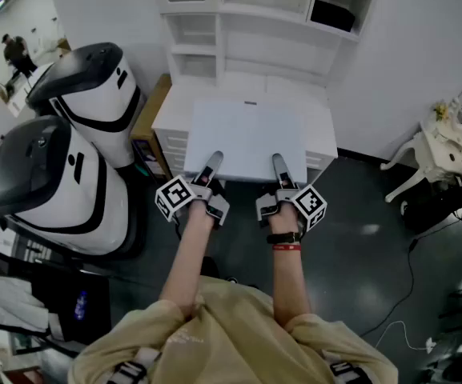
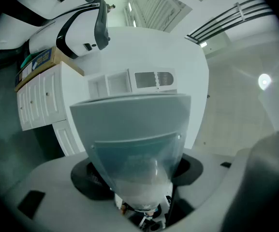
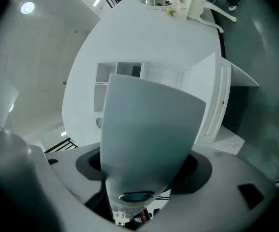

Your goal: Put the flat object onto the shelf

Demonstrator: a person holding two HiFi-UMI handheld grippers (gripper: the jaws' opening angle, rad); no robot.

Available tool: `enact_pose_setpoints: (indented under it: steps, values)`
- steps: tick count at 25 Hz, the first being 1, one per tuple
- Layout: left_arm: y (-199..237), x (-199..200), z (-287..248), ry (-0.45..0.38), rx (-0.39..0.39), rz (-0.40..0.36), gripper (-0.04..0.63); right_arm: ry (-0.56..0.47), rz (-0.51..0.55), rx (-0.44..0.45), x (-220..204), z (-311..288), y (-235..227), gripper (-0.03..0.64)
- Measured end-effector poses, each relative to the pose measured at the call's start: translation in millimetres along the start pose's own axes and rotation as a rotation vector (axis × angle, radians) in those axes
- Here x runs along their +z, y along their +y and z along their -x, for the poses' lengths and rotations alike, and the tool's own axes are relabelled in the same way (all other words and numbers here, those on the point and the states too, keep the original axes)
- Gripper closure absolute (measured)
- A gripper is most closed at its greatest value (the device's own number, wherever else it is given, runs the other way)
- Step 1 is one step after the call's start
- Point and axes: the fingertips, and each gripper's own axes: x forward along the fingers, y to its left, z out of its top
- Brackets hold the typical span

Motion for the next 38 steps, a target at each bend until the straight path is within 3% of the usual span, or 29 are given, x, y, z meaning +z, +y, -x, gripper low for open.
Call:
enact_pose_setpoints:
  steps: [13,23,30,38]
  values:
    - [25,23,-40,0.032,-0.015,-0.001,0.29,-0.006,0.008,-0.007,8,-48,-14,0.279]
    - [38,66,-126,0.058,-0.029,0.03,0.285,-0.043,0.003,-0.032,41,-127,-17,0.271]
    - [45,91,-181,0.092,0.008,-0.002,0.276,-0.078,-0.048,-0.046,63,-178,-26,0.265]
    - [46,128,-216,0.115,0.011,-0.046,0.272,-0.034,-0.046,-0.038,66,-234,-21,0.262]
